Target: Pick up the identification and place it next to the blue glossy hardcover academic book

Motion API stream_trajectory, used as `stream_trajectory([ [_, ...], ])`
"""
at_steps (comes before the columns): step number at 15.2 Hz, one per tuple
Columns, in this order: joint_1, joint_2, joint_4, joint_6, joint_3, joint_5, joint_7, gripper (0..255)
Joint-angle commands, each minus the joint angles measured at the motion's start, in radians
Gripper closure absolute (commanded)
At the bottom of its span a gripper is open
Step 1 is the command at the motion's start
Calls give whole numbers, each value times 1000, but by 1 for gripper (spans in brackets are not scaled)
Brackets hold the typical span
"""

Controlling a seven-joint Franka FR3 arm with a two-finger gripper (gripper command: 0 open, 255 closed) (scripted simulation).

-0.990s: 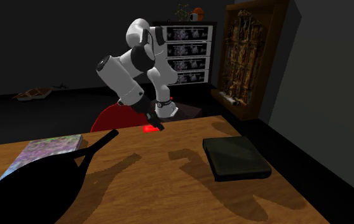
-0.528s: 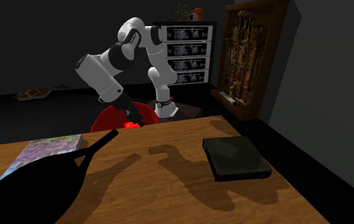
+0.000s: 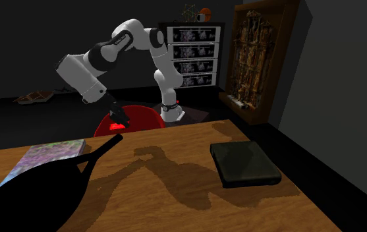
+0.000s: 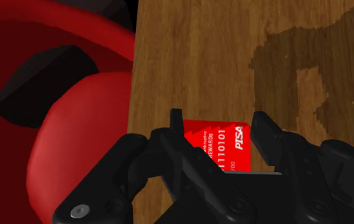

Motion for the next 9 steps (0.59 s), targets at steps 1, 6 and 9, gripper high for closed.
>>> stream_trajectory([
  [1,-27,17,33,-33,-18,-16,-35,255],
  [6,-83,74,129,-105,-57,-56,-109,255],
  [9,-107,107,185,-140,-73,-75,-140,255],
])
